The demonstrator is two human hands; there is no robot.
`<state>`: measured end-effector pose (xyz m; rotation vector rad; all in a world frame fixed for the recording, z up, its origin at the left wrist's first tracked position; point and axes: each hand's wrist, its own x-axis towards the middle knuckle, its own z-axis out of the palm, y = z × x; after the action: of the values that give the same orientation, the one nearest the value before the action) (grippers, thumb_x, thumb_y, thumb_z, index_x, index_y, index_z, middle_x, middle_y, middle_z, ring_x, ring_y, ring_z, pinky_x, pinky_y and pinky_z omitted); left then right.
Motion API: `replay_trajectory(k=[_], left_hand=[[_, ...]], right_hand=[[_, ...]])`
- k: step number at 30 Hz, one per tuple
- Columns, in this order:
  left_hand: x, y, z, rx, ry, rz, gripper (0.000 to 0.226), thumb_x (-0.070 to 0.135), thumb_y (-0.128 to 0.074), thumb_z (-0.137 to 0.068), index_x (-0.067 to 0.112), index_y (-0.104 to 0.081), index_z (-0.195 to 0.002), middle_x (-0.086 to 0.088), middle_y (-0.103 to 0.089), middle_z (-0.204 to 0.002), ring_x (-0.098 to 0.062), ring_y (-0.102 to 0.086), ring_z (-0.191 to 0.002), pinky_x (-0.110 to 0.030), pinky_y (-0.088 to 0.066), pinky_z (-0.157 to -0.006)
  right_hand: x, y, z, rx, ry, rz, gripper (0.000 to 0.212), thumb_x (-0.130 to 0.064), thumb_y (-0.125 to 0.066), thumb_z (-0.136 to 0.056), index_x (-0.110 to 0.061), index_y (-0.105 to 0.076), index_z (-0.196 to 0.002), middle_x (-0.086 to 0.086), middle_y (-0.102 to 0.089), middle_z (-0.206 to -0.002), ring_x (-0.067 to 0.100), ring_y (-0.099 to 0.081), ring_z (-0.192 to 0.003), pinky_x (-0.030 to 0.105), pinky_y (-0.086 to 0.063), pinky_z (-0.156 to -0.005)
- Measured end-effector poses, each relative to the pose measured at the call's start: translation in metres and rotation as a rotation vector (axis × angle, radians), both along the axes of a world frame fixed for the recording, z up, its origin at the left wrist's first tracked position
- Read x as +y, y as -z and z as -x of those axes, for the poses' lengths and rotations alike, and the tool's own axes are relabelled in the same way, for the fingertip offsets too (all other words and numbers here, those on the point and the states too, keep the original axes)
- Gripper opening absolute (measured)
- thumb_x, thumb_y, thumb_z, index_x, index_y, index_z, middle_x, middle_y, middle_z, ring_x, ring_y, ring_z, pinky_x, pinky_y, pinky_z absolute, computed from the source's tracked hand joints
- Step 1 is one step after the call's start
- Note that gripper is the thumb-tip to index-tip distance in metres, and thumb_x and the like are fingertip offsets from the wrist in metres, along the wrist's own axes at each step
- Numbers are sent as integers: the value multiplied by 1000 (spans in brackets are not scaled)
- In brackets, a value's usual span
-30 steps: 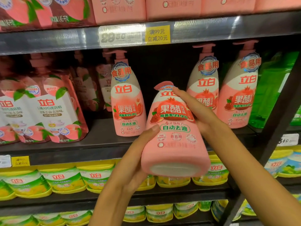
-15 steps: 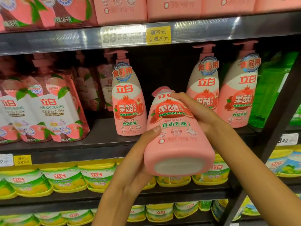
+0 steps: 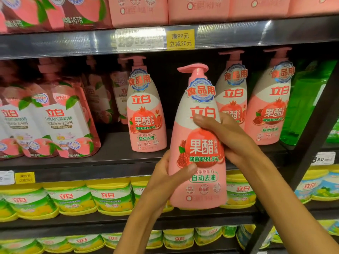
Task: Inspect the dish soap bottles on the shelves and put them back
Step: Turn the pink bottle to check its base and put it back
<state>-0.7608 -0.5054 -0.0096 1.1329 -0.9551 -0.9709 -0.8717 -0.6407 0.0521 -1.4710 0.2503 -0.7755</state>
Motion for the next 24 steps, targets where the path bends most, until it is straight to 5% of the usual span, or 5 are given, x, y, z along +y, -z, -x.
replay_trajectory(k=[10, 21, 24], left_hand=[[-18, 8, -12, -340, -81, 40, 80, 4, -89, -56, 29, -49, -121, 5, -68, -113, -7, -67, -102, -17, -54, -74], [-24, 0, -21, -418, -90, 151, 80, -1, -89, -55, 5, -54, -126, -4, -70, -114, -14, -67, -105, -20, -56, -77], [-22, 2, -17, -341, -86, 187, 83, 4, -91, -52, 21, -55, -126, 0, -69, -115, -17, -67, -106, -22, -56, -77]], right_hand=[[21, 5, 16, -47, 51, 351, 71, -15, -90, -49, -26, -58, -111, -13, -74, -100, 8, -72, -93, 18, -56, -71], [26, -7, 23, -117, 45, 622, 74, -22, -87, -58, -30, -50, -122, -10, -64, -117, 10, -65, -108, 16, -53, -82], [21, -11, 19, -144, 12, 545, 72, -22, -87, -61, -29, -50, -123, -14, -68, -115, 7, -67, -106, 17, -54, -80]])
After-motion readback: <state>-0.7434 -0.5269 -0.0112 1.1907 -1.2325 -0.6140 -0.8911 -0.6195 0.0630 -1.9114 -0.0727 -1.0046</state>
